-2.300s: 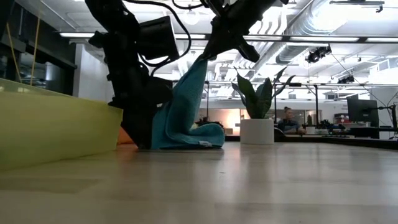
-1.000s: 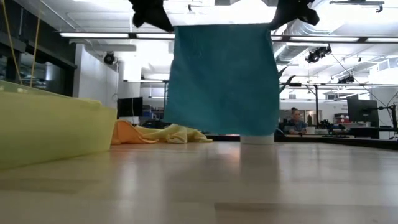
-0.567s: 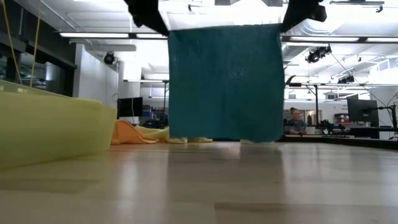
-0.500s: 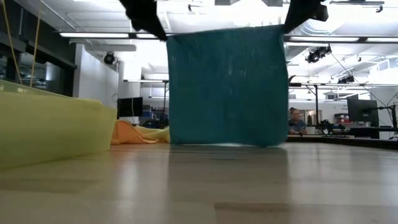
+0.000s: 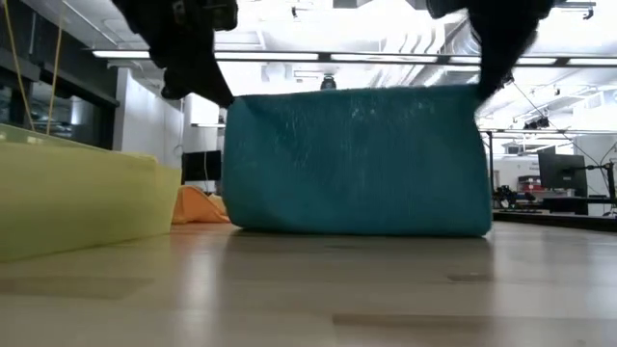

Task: Fold microfiber towels
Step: Fold the blue microfiber cloth

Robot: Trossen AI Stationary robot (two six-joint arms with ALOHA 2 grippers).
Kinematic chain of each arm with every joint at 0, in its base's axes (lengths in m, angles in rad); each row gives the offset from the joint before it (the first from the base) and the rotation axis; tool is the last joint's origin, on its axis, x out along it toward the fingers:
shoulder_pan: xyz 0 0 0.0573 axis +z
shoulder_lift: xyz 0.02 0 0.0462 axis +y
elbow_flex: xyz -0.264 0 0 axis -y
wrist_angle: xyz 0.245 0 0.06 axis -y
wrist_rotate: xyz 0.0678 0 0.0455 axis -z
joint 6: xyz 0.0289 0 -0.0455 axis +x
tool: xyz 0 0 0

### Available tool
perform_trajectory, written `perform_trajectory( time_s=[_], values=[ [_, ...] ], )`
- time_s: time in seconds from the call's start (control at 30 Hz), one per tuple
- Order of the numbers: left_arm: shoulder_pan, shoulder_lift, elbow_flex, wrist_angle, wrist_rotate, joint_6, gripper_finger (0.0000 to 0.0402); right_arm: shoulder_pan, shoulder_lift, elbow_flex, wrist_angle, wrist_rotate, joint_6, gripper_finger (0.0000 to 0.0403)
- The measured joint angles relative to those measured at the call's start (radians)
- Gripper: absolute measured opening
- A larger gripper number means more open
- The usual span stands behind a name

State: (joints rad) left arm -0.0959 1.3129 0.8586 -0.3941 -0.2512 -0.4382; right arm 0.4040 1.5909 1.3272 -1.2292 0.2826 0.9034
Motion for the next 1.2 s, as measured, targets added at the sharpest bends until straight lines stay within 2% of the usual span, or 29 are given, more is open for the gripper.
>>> perform_trajectory(
  time_s=[0.33, 0.57, 0.7, 0.87, 1.2],
  values=[
    [-0.123, 0.037, -0.078, 0.161, 0.005, -0.208, 0.0000, 0.145, 0.173, 0.000, 0.070, -0.065, 0.128, 0.0000],
    [-0.151, 0.154, -0.085, 0.224, 0.059, -0.287, 0.0000, 0.174, 0.165, 0.000, 0.078, -0.083, 0.219, 0.0000],
    [-0.124, 0.164, -0.086, 0.212, 0.062, -0.288, 0.0000, 0.130, 0.112, 0.000, 0.060, -0.060, 0.260, 0.0000],
    [-0.069, 0.158, -0.086, 0.205, 0.060, -0.287, 0.0000, 0.031, 0.050, 0.000, 0.021, 0.046, 0.357, 0.0000],
    [0.012, 0.158, -0.086, 0.199, 0.047, -0.284, 0.0000, -0.178, 0.054, 0.000, 0.020, 0.048, 0.235, 0.0000]
  ],
)
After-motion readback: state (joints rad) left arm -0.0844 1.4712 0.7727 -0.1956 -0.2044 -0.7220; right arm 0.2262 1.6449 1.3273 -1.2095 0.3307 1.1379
